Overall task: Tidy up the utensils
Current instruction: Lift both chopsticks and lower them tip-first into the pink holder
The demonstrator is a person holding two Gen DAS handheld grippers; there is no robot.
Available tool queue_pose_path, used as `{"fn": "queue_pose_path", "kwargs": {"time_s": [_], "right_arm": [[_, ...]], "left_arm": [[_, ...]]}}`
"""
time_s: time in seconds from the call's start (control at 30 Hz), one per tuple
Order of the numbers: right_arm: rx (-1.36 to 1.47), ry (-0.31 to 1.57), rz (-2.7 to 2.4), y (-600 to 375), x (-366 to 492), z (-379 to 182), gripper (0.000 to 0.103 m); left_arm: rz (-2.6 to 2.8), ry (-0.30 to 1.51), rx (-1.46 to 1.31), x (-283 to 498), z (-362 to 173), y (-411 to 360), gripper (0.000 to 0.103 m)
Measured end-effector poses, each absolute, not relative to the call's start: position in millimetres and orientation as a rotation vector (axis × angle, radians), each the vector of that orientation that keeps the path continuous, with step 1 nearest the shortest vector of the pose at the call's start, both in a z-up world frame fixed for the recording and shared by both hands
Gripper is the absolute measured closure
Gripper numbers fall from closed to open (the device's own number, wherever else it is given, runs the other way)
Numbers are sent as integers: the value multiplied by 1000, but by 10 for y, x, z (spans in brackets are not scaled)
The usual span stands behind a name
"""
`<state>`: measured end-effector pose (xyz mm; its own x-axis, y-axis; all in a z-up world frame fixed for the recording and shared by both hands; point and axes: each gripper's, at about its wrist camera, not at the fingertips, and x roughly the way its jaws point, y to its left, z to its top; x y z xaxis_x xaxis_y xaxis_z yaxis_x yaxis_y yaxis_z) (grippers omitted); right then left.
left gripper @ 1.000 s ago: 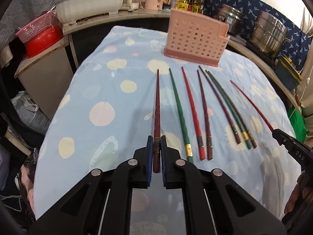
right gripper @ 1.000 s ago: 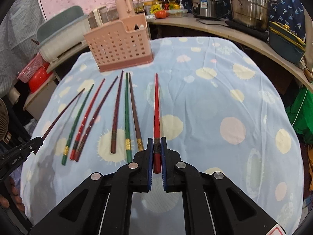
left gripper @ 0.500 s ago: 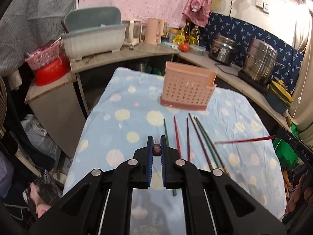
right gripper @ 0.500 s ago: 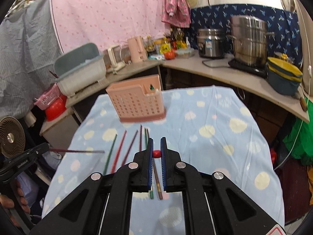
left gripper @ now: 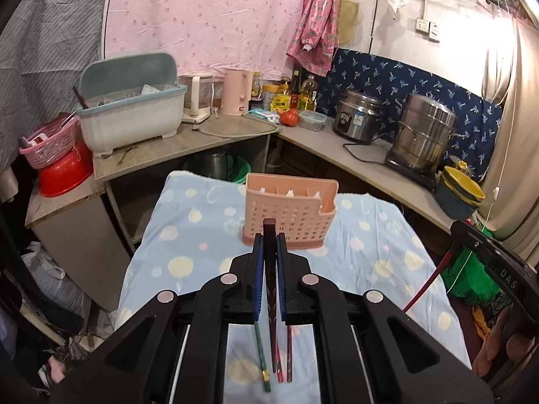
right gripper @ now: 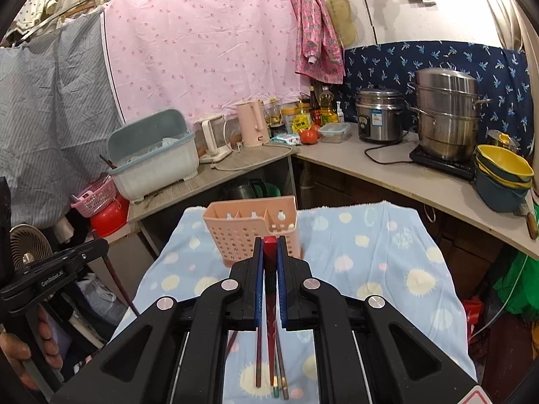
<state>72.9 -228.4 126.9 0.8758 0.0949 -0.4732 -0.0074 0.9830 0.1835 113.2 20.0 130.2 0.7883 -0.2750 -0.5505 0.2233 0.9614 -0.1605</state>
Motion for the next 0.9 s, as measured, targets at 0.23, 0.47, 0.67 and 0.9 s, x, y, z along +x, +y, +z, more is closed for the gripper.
{"fn": "queue_pose_path", "kwargs": {"time_s": [0.23,0.47,0.67,0.9], "right_arm": [[151,460,55,-2255,1055,1474,96],[118,404,44,-2231,1482,1728,96],[88,345,19,-2241,1919,2017,96],[113,312,14,-2253,2467,2129,96]], "left_arm": [[-272,565,-86,1561,1556,80,96],[-264,508,-77,1979,1858,-9,96],[-255,441,-75,2381,2164,-79,96],[-220,391,-79,2858,2325,-137,96]]}}
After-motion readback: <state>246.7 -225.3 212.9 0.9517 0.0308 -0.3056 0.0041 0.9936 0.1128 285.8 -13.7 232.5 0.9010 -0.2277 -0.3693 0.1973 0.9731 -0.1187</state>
